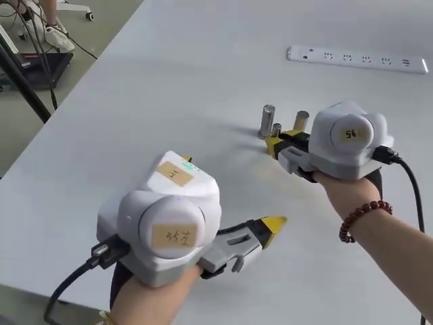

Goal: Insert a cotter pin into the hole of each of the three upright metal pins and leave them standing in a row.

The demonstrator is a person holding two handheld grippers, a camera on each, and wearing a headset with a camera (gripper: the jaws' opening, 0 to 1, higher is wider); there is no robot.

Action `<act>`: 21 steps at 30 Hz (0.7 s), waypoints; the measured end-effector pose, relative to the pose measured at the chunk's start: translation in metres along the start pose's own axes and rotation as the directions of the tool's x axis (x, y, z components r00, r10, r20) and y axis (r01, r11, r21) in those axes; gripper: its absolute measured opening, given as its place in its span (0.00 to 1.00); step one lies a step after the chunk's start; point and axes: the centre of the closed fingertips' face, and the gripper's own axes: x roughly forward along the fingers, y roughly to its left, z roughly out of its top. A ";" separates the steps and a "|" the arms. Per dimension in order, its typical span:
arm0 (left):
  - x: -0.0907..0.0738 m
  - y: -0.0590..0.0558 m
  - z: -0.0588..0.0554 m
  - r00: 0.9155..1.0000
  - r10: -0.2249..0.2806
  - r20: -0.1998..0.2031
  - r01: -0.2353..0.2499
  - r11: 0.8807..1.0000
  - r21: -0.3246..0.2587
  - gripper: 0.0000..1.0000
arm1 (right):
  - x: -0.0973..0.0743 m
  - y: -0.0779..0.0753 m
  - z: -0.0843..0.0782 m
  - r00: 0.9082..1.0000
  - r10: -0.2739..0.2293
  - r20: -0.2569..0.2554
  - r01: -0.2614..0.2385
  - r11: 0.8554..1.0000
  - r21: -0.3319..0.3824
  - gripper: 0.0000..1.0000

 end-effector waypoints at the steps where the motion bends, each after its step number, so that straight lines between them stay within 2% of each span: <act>1: 0.000 -0.001 0.000 1.000 -0.003 0.001 0.003 1.000 -0.002 0.89 | 0.000 0.000 0.000 1.000 0.001 -0.001 -0.001 1.000 -0.001 0.05; 8: 0.000 -0.001 0.002 1.000 -0.006 0.005 0.006 1.000 0.006 0.89 | -0.002 0.004 -0.001 1.000 0.022 -0.015 -0.022 1.000 -0.016 0.04; 21: -0.002 0.001 0.007 1.000 0.000 0.023 0.000 1.000 0.010 0.89 | -0.021 0.016 -0.010 0.997 0.056 -0.047 -0.058 0.997 -0.053 0.04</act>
